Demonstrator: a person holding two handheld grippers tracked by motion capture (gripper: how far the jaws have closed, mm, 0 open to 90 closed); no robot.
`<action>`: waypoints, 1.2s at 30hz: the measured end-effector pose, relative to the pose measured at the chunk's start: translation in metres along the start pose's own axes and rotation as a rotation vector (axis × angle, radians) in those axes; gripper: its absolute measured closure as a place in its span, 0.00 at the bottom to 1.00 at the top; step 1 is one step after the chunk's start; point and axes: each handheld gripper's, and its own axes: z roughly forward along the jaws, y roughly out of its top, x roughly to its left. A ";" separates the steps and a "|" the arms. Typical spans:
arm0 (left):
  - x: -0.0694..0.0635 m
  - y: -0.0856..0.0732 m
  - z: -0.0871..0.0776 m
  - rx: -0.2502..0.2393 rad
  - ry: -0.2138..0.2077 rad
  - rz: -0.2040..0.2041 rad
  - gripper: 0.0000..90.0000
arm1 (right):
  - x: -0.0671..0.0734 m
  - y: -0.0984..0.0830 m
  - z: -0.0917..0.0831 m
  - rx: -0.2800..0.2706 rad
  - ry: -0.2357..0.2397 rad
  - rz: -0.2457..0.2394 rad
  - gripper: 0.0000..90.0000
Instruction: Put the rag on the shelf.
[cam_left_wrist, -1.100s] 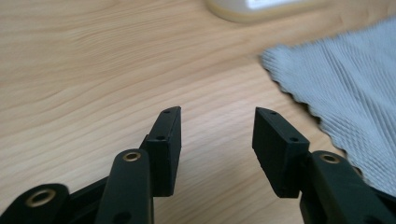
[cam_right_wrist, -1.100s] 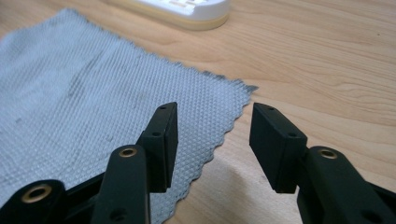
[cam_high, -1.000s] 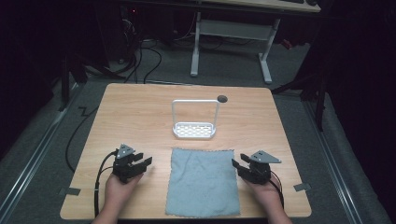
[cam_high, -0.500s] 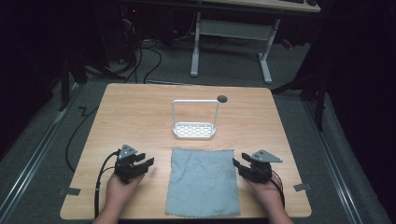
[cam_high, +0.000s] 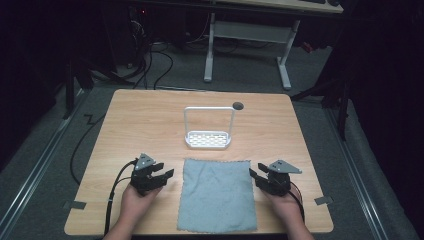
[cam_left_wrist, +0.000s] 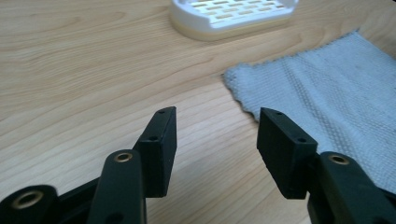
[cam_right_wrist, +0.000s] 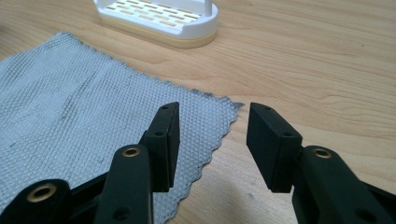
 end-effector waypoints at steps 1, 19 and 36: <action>-0.002 0.001 0.003 0.010 -0.008 0.004 0.52 | 0.000 0.000 0.001 0.001 -0.001 -0.007 0.61; -0.028 0.027 0.059 0.086 -0.010 0.061 0.54 | 0.006 0.000 0.015 0.054 0.041 -0.027 0.50; -0.032 0.029 0.071 0.082 0.005 0.042 0.72 | -0.004 0.014 0.052 0.150 -0.020 -0.003 0.51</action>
